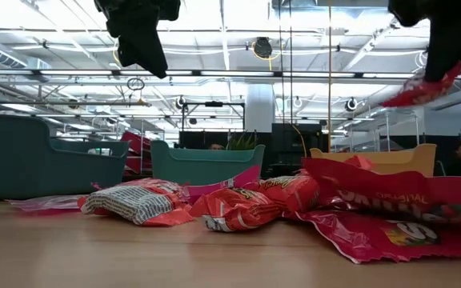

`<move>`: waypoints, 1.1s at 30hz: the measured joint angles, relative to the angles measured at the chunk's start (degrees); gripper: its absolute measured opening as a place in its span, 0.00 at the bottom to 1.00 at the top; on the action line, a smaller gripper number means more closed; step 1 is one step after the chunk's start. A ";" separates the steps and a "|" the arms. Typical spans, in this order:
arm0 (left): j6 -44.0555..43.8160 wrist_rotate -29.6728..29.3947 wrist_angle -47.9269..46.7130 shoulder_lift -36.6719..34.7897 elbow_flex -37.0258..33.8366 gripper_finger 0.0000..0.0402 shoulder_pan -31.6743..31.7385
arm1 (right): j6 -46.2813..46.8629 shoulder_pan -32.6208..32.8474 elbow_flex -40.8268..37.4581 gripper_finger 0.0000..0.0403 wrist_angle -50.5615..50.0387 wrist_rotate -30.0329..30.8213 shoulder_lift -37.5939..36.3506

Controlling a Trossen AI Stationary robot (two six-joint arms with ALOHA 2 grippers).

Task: Sort candy
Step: Put the red candy into the yellow bin

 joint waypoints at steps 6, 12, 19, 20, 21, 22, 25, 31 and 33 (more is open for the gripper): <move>-4.65 -0.13 0.20 0.00 0.00 0.28 0.02 | -2.37 -2.33 -0.01 0.00 -11.36 3.11 -7.94; -7.16 -2.86 1.09 0.00 0.00 0.28 0.02 | -12.26 -6.91 0.00 0.00 -15.10 5.56 -16.58; -11.57 -3.12 5.64 0.00 0.00 0.28 -1.52 | -22.45 -14.76 0.00 0.00 -18.90 6.33 -24.60; -11.63 -3.52 6.40 0.00 0.00 0.28 -2.15 | -23.93 -16.02 0.00 0.00 -18.97 6.34 -25.28; -11.78 -4.26 7.38 0.00 0.00 0.28 -2.79 | -25.34 -17.23 0.00 0.00 -19.08 6.39 -25.84; -12.34 -5.25 8.43 0.00 0.00 0.28 -3.53 | -26.77 -18.46 0.00 0.00 -19.20 6.39 -26.20; -14.77 -7.88 10.59 0.00 0.00 0.28 -5.30 | -31.56 -22.33 -1.12 0.00 -18.56 6.44 -26.76; -19.93 -10.48 11.77 0.00 0.00 0.28 -7.57 | -38.29 -29.88 -10.85 0.00 -12.15 2.75 -29.48; -20.91 -10.56 11.79 0.00 0.00 0.28 -8.03 | -40.24 -32.14 -14.10 0.00 -8.50 0.97 -31.35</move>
